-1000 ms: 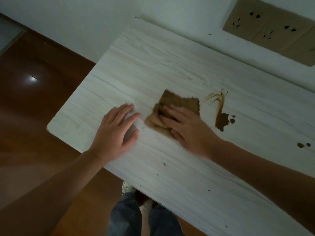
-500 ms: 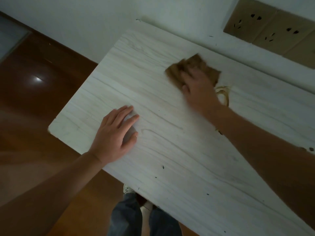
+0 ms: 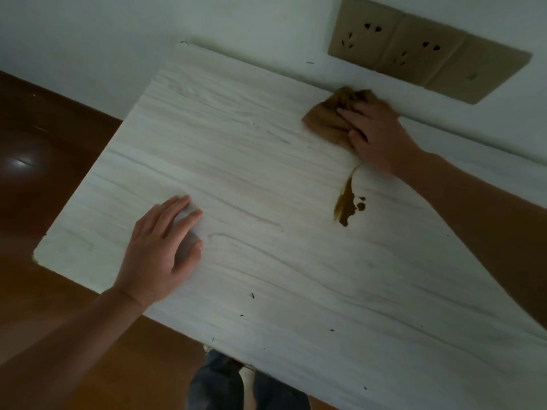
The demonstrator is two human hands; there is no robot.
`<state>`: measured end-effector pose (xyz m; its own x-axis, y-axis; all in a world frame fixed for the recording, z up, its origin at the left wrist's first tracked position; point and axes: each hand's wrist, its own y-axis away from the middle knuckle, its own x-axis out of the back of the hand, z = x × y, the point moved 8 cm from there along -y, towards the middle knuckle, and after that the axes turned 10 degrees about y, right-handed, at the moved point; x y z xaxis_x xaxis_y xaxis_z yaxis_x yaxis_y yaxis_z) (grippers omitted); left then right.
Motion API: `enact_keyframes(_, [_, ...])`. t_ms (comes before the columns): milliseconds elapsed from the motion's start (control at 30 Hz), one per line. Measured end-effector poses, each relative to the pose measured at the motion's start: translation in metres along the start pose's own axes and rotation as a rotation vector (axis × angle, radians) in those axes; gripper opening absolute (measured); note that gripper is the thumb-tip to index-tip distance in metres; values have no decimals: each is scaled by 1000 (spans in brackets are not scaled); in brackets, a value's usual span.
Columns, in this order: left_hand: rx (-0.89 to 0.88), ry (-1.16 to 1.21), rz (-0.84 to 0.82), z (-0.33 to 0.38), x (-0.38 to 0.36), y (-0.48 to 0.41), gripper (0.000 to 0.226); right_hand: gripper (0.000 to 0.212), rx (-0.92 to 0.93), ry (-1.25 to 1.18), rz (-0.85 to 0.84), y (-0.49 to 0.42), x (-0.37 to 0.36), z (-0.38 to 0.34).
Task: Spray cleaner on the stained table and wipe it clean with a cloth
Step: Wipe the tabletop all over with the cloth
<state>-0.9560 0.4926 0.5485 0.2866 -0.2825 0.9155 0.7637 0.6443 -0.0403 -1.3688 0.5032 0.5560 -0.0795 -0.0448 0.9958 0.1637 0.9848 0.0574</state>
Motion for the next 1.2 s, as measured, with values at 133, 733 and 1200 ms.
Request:
enact_keyframes(133, [0, 3, 3, 0, 0, 0, 57, 47, -197, -184, 55, 41, -9, -13])
enact_keyframes(733, [-22, 19, 21, 3, 1, -1, 56, 47, -232, -92, 109, 8, 1, -12])
enact_keyframes(1200, [-24, 21, 24, 4, 2, -2, 56, 58, -210, 19, 45, 74, 5, 40])
